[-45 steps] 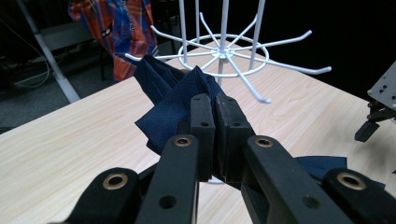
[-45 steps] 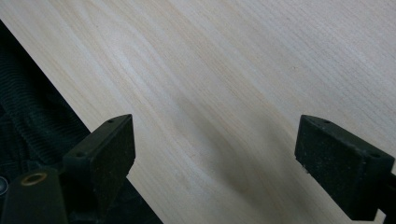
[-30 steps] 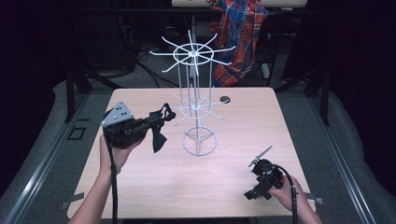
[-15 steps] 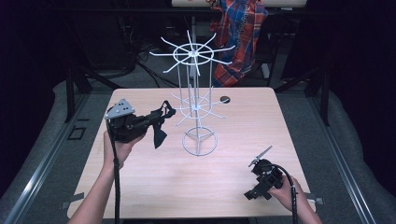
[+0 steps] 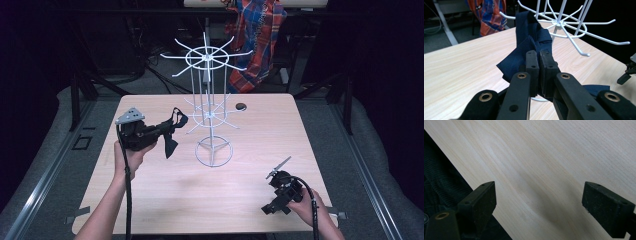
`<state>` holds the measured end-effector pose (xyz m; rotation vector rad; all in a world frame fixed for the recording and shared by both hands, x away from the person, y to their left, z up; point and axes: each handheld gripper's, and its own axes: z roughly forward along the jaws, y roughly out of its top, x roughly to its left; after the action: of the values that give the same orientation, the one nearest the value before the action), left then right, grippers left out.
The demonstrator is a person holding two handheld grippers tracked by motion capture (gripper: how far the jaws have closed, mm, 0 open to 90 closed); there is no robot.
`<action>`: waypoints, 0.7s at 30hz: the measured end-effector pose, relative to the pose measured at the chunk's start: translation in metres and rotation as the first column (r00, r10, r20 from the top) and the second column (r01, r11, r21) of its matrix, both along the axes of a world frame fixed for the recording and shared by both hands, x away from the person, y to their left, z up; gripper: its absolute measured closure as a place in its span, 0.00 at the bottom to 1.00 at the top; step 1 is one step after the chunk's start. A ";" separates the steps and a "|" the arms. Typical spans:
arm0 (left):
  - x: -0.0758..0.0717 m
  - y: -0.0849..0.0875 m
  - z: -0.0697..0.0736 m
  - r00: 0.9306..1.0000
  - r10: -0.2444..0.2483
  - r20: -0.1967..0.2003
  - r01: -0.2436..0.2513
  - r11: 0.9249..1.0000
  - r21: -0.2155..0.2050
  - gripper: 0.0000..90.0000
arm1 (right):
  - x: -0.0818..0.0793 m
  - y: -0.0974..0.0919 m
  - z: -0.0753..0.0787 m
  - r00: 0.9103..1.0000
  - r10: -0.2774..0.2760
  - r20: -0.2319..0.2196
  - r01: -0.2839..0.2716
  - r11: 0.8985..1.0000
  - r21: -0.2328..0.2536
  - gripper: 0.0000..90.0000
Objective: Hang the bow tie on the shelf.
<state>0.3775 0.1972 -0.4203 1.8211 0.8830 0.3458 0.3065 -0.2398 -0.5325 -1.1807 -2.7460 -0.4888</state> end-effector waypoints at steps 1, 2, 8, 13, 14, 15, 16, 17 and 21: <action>0.001 0.001 -0.001 1.000 0.003 -0.004 -0.003 1.000 -0.002 0.96 | 0.000 0.000 0.000 1.000 0.000 0.000 0.000 1.000 0.000 0.13; 0.001 0.001 -0.001 1.000 0.002 -0.009 -0.002 1.000 -0.005 0.96 | 0.000 0.000 0.000 1.000 0.000 0.000 0.000 1.000 -0.001 0.13; 0.000 0.007 -0.001 1.000 0.030 0.006 -0.030 0.999 -0.029 0.96 | 0.000 0.000 0.000 1.000 0.006 0.000 -0.006 1.000 -0.010 0.13; -0.003 0.010 0.004 0.998 0.050 0.040 -0.049 0.998 -0.044 0.96 | 0.000 0.000 0.000 1.000 0.001 -0.002 -0.001 1.000 -0.001 0.13; -0.003 0.010 0.005 0.998 0.052 0.047 -0.050 0.998 -0.044 0.96 | 0.000 0.000 0.000 1.000 0.002 -0.002 -0.002 1.000 -0.001 0.13; -0.004 0.010 0.006 0.997 0.055 0.053 -0.053 0.997 -0.050 0.96 | 0.000 0.000 0.000 1.000 0.006 0.000 -0.006 1.000 -0.010 0.13; -0.005 0.011 0.006 0.997 0.056 0.060 -0.053 0.997 -0.053 0.96 | 0.000 0.000 0.000 1.000 0.007 0.000 -0.007 1.000 -0.010 0.13; -0.005 0.011 0.007 0.996 0.059 0.066 -0.055 0.997 -0.053 0.96 | 0.000 0.000 0.000 1.000 0.007 0.000 -0.007 1.000 -0.010 0.13; -0.008 0.013 0.011 0.994 0.073 0.083 -0.068 0.996 -0.061 0.96 | 0.000 0.000 0.000 1.000 0.001 -0.002 -0.001 1.000 -0.002 0.13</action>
<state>0.3699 0.2107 -0.4090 1.7123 0.8906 0.4344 0.3064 -0.2398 -0.5329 -1.1788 -2.7456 -0.4848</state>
